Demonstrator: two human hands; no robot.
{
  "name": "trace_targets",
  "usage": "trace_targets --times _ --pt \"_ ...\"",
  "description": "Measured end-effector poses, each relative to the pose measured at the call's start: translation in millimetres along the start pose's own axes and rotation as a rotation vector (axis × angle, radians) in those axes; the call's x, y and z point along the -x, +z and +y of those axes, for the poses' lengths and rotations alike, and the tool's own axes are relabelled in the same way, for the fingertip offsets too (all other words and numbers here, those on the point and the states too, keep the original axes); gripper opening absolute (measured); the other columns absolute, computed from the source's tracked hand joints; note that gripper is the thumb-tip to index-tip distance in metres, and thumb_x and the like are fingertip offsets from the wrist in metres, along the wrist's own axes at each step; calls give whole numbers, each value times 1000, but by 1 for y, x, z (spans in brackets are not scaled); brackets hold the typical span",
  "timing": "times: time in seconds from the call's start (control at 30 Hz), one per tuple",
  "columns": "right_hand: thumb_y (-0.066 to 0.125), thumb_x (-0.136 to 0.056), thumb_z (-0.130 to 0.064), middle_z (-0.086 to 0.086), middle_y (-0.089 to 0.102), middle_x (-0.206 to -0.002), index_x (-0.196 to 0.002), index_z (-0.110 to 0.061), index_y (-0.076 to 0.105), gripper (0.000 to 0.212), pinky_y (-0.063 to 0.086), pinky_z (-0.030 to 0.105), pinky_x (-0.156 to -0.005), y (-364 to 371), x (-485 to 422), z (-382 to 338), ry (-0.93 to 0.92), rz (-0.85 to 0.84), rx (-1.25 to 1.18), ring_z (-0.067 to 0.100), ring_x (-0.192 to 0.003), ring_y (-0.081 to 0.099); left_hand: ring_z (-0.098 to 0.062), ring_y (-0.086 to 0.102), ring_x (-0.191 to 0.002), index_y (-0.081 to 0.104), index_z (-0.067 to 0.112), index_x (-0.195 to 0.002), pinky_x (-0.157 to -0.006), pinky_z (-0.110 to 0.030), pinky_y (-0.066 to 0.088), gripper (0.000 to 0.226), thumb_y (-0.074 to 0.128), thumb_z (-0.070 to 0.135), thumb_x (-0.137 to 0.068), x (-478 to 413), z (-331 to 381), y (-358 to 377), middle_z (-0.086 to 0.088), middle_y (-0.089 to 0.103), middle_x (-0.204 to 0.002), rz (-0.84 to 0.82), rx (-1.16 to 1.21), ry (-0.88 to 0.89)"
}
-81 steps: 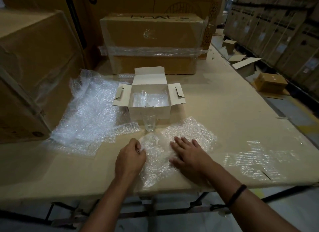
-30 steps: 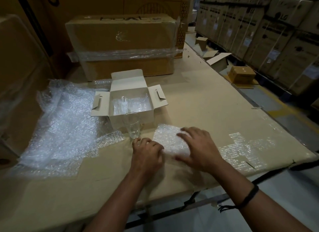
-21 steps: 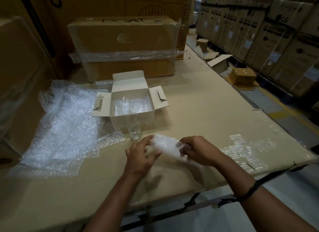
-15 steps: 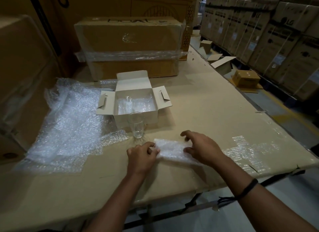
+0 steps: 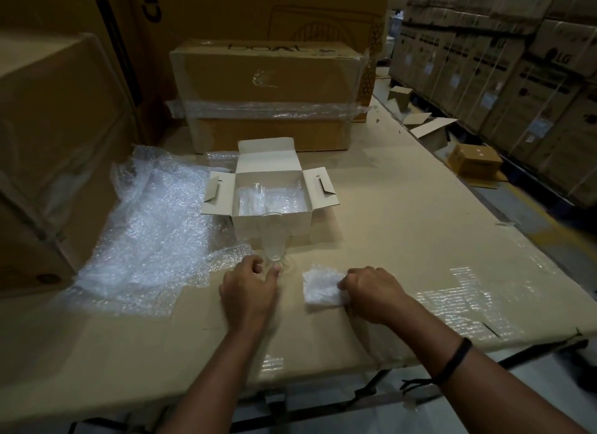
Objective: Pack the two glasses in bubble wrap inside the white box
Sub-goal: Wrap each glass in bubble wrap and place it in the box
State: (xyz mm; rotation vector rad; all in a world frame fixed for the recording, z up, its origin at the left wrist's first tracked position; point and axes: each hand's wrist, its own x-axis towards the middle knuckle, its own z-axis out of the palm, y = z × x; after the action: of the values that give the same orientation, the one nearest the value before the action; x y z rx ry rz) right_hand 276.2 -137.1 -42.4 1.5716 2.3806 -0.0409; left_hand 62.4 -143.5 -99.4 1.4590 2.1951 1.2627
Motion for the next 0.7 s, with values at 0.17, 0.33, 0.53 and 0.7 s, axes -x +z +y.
trace_targets --times 0.17,0.33,0.53,0.7 --pt "57 -87 -14 9 63 -114 -124 -18 53 37 46 33 -76 -9 -9 -6 78 65 -100 30 -102 61 -26 58 -99 55 27 -119 -88 -39 46 63 81 51 -68 -36 -8 10 8 65 -105 -141 39 -91" --pt "61 -77 -10 -3 73 -100 -106 -28 69 35 50 29 -75 -8 -24 0 196 209 -580 22 -96 65 -27 60 -104 64 25 -113 -93 -44 46 59 79 58 -67 -56 -6 30 1 69 -106 -273 42 -76" --pt "61 -83 3 12 70 -76 -85 -4 71 13 48 33 -58 -35 -31 14 228 361 -1366 22 -66 60 -15 65 -92 66 38 -92 -87 -40 52 56 70 75 -49 -47 -23 29 14 70 -93 -352 133 -51" --pt "58 -84 15 24 67 -94 -96 11 62 13 61 30 -72 -69 -48 8 302 265 -2210 28 -82 68 -10 67 -89 65 50 -95 -81 -40 55 58 74 80 -47 -39 -35 27 10 70 -95 -430 211 35"
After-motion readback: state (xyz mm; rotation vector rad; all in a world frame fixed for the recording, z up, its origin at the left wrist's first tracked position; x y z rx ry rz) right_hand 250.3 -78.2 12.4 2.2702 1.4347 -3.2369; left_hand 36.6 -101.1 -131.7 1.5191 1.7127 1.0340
